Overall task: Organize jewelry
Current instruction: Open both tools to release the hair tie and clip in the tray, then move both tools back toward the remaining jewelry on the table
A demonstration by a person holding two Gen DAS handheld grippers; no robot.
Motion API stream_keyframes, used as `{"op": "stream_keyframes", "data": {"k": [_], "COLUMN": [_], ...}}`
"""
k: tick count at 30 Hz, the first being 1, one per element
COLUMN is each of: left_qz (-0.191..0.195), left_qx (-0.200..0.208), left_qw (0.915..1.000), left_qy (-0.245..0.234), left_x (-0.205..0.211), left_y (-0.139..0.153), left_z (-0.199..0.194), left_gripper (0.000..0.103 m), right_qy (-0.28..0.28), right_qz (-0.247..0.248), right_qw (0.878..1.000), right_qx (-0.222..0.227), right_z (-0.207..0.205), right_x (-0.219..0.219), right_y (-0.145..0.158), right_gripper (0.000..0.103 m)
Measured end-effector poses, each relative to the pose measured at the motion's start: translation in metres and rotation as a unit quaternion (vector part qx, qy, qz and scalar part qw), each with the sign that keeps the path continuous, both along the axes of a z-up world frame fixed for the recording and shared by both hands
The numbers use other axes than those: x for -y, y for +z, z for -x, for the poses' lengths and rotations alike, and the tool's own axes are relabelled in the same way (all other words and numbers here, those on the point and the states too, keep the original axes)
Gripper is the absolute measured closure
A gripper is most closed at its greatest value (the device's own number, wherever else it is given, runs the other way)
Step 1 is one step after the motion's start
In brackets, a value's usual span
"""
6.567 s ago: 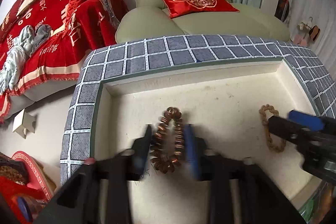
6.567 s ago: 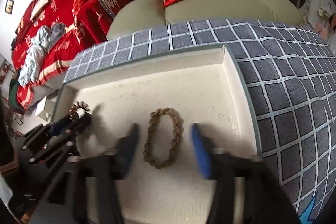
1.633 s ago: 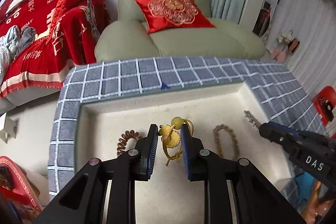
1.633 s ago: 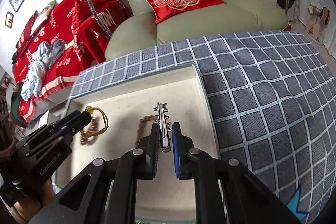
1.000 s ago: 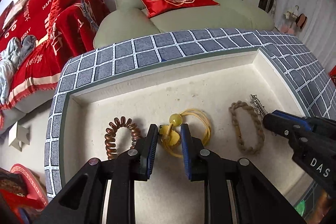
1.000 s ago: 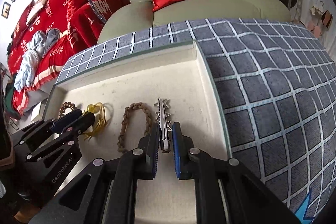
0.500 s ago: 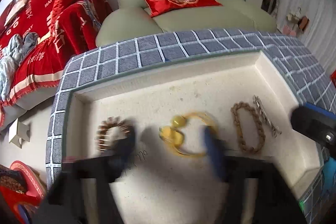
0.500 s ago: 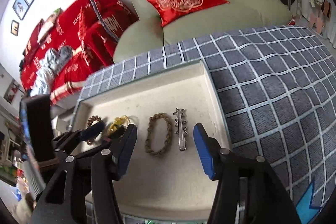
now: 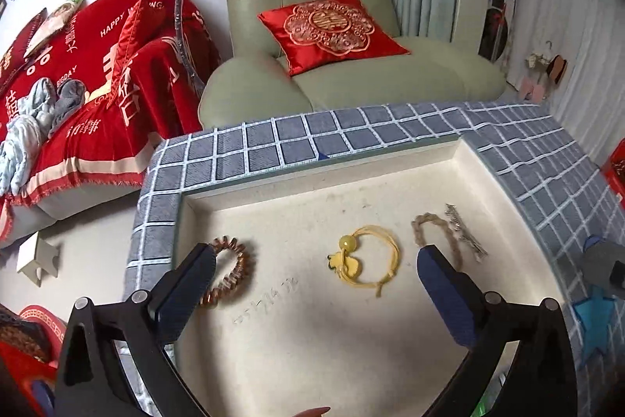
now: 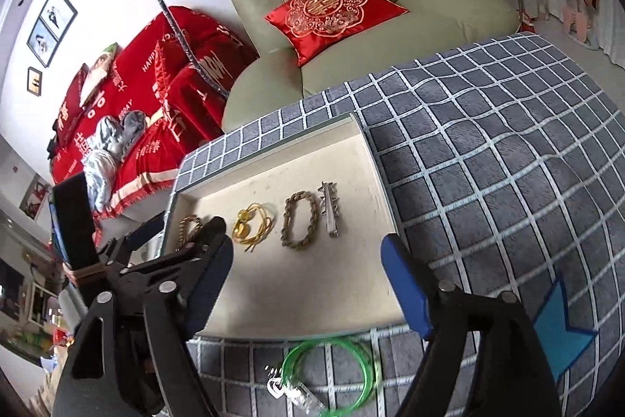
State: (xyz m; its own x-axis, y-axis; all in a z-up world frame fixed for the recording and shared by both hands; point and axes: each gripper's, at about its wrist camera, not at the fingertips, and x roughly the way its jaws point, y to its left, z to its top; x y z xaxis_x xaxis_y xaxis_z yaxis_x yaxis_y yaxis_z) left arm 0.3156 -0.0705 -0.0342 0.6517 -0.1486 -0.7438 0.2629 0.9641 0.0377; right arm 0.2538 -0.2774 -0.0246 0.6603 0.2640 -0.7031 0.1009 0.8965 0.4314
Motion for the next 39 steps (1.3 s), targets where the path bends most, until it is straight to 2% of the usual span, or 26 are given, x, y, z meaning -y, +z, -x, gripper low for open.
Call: {"op": "stream_keyframes", "data": {"k": [1,2,6,10,14,21,29,39], "left_qz": [0.002,0.004,0.006,-0.001,-0.003,-0.048,-0.071,-0.089], "left_qx": [0.002,0.005,0.022,0.025,0.012,0.005,0.000,0.005], "left_qw": [1.0000,1.0000,0.9995,0.9991,0.9976,0.9910,0.9827,0.9714], "left_qy": [-0.001,-0.003,-0.020,-0.035,-0.067,-0.125,-0.171,-0.220], "left_x": [-0.002,-0.005,-0.018,-0.034,-0.047,-0.059,-0.059,-0.052], "left_y": [0.003,0.008,0.021,0.021,0.011,-0.017,-0.036,-0.047], "left_z": [0.004,0.011,0.042,0.073,0.104,0.151,0.175,0.182], "left_gripper": [0.000,0.000,0.000,0.000,0.000,0.000,0.000,0.000], "right_qy": [0.000,-0.001,-0.003,-0.004,-0.004,0.010,0.031,0.056], "right_qz": [-0.003,-0.004,-0.002,0.004,0.009,0.040,0.065,0.052], "right_qw": [1.000,1.000,1.000,1.000,1.000,0.998,0.993,0.992], "right_qx": [0.002,0.003,0.008,-0.002,-0.019,-0.054,-0.096,-0.096], "right_z": [0.004,0.008,0.028,0.047,0.066,0.107,0.148,0.186], "right_x": [0.000,-0.001,-0.001,0.000,0.001,-0.008,-0.025,-0.058], "right_y": [0.002,0.003,0.009,0.011,0.005,-0.015,-0.043,-0.048], "right_gripper": [0.009,0.000,0.000,0.000,0.000,0.000,0.000,0.001]}}
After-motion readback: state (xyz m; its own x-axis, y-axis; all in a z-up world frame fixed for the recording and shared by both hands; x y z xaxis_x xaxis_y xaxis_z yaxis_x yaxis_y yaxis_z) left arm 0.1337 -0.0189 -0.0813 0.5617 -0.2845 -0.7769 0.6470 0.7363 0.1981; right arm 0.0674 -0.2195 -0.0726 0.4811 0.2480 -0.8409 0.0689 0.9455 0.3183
